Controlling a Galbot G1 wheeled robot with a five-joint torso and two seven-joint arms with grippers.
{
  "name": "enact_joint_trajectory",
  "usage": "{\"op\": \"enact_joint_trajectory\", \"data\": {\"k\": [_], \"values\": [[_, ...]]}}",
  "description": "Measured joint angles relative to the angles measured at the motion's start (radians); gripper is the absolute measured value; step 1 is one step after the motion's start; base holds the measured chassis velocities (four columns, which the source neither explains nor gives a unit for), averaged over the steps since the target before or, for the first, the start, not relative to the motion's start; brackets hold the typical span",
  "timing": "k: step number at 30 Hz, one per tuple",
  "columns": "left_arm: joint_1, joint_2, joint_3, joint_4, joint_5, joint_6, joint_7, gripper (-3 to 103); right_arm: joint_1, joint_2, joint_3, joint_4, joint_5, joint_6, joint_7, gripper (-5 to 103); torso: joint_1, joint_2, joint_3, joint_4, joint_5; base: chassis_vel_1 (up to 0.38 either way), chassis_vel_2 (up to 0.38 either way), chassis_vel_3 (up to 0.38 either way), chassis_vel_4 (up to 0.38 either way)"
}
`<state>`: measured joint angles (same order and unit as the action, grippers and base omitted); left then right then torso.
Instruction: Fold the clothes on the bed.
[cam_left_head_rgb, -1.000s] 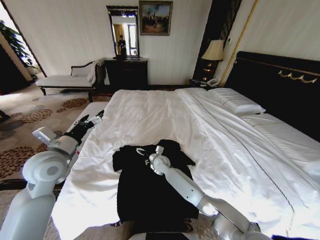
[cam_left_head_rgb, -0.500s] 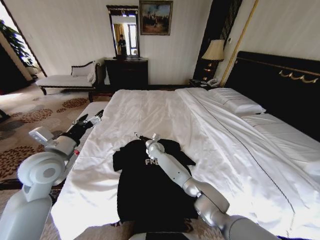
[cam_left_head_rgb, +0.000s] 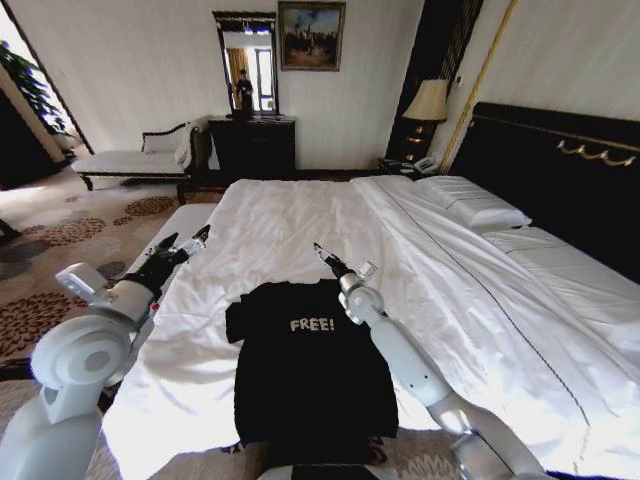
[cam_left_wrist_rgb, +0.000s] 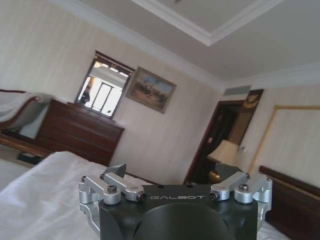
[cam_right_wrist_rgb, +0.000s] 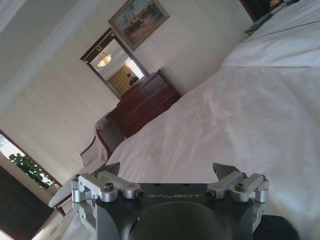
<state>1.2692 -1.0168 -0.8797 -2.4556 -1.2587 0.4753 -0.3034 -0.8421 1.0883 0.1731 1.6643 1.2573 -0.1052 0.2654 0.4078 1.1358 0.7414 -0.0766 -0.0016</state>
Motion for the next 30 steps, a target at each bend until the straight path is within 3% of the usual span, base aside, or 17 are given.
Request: {"op": "enact_joint_trajectory", "data": {"k": [2,5,9,13,19,30], "values": [[0.046,-0.043,-0.03,-0.044,-0.052,-0.016,0.027,100,-0.117,-0.043,0.087,0.087,0.025,-0.02,0.026,100,0.0,0.0,0.0,0.0001,0.0012,0.0,0.0,0.0,0.0],[0.092,-0.083,-0.048,-0.05,-0.024,-0.024,0.043,100,-0.206,-0.044,0.159,0.144,0.037,-0.037,0.048,100,-0.001,0.0,0.0,0.0011,0.0002,0.0,0.0,0.0,0.0],[0.155,-0.139,-0.077,-0.051,0.006,-0.025,0.044,100,-0.33,0.001,0.236,0.188,0.044,-0.052,0.062,100,0.0,0.0,0.0,0.0013,-0.0001,0.0,0.0,0.0,0.0],[0.207,-0.2,-0.099,-0.05,0.021,-0.01,0.022,100,-0.449,0.092,0.29,0.209,0.055,-0.057,0.068,100,0.0,0.0,0.0,0.001,-0.0001,0.0,0.0,0.0,0.0],[0.215,-0.246,-0.118,-0.048,-0.012,-0.001,0.017,100,-0.494,0.181,0.302,0.198,0.082,-0.057,0.071,100,0.0,0.0,0.0,0.0011,-0.0004,0.0,0.0,0.0,0.0],[0.225,-0.297,-0.134,-0.046,-0.039,0.0,0.013,100,-0.435,0.227,0.303,0.117,0.113,-0.035,0.07,100,0.0,0.0,0.0,0.0012,-0.0003,0.0,0.0,0.0,0.0]]}}
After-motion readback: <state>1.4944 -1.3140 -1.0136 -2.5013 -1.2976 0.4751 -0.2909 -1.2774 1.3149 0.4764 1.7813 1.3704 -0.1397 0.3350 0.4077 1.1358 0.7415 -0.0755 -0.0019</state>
